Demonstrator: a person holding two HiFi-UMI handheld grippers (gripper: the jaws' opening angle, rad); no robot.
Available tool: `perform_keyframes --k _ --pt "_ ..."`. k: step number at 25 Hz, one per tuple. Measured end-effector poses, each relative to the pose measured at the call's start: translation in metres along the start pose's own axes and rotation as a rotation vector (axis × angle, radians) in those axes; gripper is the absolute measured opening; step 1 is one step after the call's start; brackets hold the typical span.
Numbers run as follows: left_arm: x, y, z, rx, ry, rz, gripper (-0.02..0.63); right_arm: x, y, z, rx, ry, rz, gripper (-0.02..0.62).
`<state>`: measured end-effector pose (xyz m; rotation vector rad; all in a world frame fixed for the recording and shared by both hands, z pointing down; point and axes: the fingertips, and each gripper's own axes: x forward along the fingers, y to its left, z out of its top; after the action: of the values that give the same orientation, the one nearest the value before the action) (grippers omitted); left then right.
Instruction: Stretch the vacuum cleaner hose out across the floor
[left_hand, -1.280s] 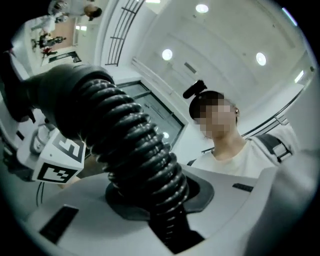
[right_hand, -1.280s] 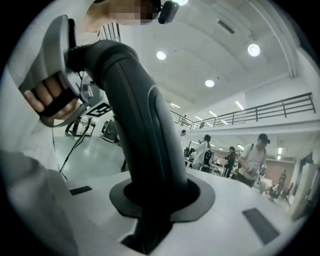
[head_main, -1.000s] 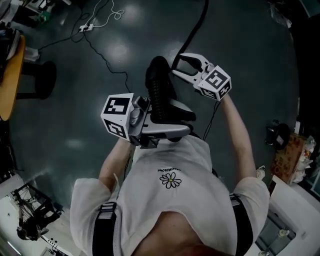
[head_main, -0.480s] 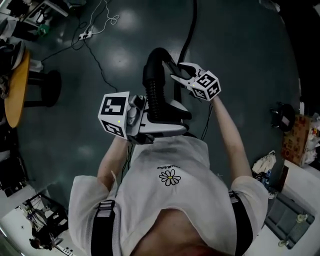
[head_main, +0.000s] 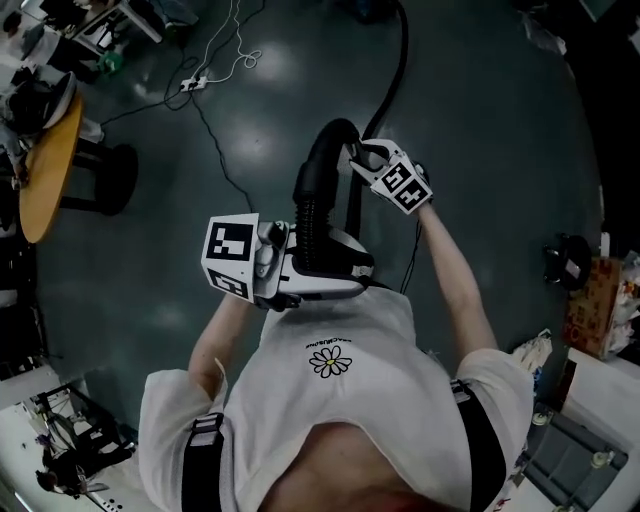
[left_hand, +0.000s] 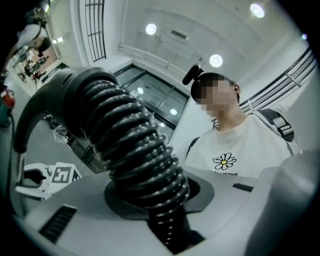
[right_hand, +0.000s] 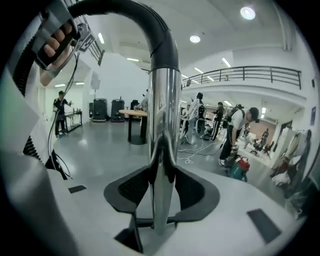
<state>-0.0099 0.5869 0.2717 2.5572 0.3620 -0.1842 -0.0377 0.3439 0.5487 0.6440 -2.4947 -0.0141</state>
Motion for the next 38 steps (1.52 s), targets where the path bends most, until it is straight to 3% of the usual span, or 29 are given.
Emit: perform_keyframes --k 3,7,10,14,17,18,20,22,24,26,28,30,33,36,38 --pt "-0.032 -0.011 -0.011 0.019 -0.031 0.108 0.101 -0.017 -0.026 0.024 -0.077 0.021 -0.165 0.181" --pt "-0.057 -0.01 -0.018 0.091 -0.002 0.27 0.103 -0.074 -0.076 0.079 -0.206 -0.005 -0.409 0.179" --pt "-0.058 -0.022 -0.016 0.189 0.073 0.25 0.112 -0.131 -0.096 0.132 -0.329 -0.033 -0.574 0.181" --pt "-0.052 -0.055 -0.023 0.353 0.244 0.116 0.112 -0.213 -0.092 0.196 -0.475 -0.068 -0.739 0.181" --pt "-0.065 -0.056 -0.034 0.479 0.334 0.13 0.112 -0.283 -0.075 0.236 -0.535 -0.127 -0.903 0.182" --pt "-0.072 -0.051 -0.034 0.527 0.326 0.162 0.112 -0.306 -0.065 0.25 -0.571 -0.16 -0.957 0.184" --pt "-0.085 -0.039 -0.025 0.588 0.228 0.253 0.112 -0.346 -0.041 0.273 -0.683 -0.173 -1.045 0.189" --pt "-0.099 -0.03 -0.012 0.546 0.093 0.337 0.112 -0.376 -0.014 0.283 -0.795 -0.065 -1.105 0.195" --pt "-0.112 -0.028 -0.005 0.509 0.052 0.371 0.114 -0.394 0.009 0.286 -0.848 0.023 -1.144 0.195" --pt "-0.107 -0.043 -0.004 0.535 0.046 0.339 0.114 -0.41 0.026 0.281 -0.84 0.048 -1.187 0.195" --pt "-0.082 -0.073 -0.016 0.6 0.054 0.245 0.114 -0.429 0.038 0.269 -0.799 0.063 -1.228 0.193" --pt "-0.05 -0.105 -0.044 0.638 0.122 0.13 0.114 -0.449 0.051 0.252 -0.758 0.073 -1.261 0.193" --pt "-0.001 -0.145 -0.096 0.591 0.258 -0.014 0.114 -0.483 0.069 0.222 -0.708 0.059 -1.306 0.193" --pt "0.046 -0.186 -0.136 0.509 0.311 -0.153 0.114 -0.518 0.091 0.203 -0.691 -0.003 -1.357 0.19" --pt "0.067 -0.205 -0.164 0.503 0.377 -0.215 0.114 -0.531 0.106 0.193 -0.728 0.003 -1.374 0.19"
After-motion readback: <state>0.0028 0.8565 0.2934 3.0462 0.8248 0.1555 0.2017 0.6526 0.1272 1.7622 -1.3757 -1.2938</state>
